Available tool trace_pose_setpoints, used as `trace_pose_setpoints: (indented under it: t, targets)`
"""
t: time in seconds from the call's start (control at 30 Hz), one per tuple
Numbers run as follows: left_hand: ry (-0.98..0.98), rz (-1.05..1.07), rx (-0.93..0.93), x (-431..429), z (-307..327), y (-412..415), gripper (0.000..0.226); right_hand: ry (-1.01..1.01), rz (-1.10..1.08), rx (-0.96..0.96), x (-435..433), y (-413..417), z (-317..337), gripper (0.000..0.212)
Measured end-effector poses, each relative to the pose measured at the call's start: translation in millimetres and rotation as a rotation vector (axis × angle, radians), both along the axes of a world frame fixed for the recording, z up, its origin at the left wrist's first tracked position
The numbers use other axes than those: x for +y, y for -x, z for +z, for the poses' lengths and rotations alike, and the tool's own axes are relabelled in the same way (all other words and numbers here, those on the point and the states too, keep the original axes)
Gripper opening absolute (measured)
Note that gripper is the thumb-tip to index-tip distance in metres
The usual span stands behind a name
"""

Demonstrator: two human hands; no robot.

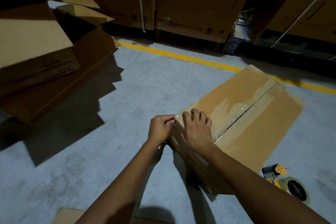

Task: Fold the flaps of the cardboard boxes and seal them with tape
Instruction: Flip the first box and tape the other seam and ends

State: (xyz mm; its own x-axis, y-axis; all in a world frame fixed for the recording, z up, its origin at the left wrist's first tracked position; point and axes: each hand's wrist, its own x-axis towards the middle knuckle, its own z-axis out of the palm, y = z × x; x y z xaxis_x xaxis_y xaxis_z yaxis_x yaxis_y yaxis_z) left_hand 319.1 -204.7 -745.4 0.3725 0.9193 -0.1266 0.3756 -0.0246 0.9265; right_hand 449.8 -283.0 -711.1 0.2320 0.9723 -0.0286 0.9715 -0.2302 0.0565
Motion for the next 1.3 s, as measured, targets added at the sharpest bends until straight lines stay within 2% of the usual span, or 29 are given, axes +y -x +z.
trace_pose_setpoints:
  t: [0.1, 0.2, 0.37, 0.53, 0.63, 0.8, 0.93, 1.07, 1.17, 1.23, 1.3]
  targets:
    - [0.018, 0.018, -0.038, -6.2, 7.5, -6.4, 0.036, 0.050, 0.114, 0.070, -10.1, -17.4, 9.2, 0.079]
    - [-0.007, 0.067, -0.140, -14.7, 14.5, -24.5, 0.036, 0.035, 0.168, 0.185, -26.8, -34.7, 6.1, 0.079]
    - [-0.264, 0.045, 0.014, -26.4, -2.8, -56.9, 0.035, -0.049, 0.120, 0.142, -39.6, -22.5, -12.2, 0.068]
    - [-0.348, -0.019, 0.077, -17.2, -18.0, -51.8, 0.040, -0.031, 0.047, 0.133, -36.5, -11.2, -15.2, 0.063]
    - [-0.352, -0.112, 0.116, -7.8, -12.7, -45.9, 0.036, -0.015, 0.052, 0.191, -42.8, -9.8, -7.0, 0.064]
    - [-0.208, -0.185, 0.132, -4.0, 5.8, -43.0, 0.038, 0.097, 0.269, 0.187, -90.8, -32.0, 3.9, 0.082]
    - [-0.213, -0.138, 0.268, -14.6, 6.1, -49.9, 0.045, 0.139, 0.127, 0.112, -122.8, -34.4, -1.0, 0.079]
    - [-0.200, -0.121, 0.546, -25.2, 23.5, -57.2, 0.049, 0.168, 0.147, 0.197, -117.6, -36.5, 5.4, 0.084]
    - [-0.137, -0.120, 0.659, -24.5, 29.7, -59.9, 0.053, 0.217, 0.148, 0.222, -128.0, -50.0, 10.4, 0.085]
    - [-0.143, -0.092, 0.633, -26.3, 25.2, -61.8, 0.050, 0.157, -0.007, 0.159, -147.4, -51.5, 1.5, 0.078]
    - [-0.153, -0.051, 0.564, -29.6, 21.8, -64.0, 0.047, 0.037, -0.269, 0.127, -163.5, -45.7, -9.6, 0.081]
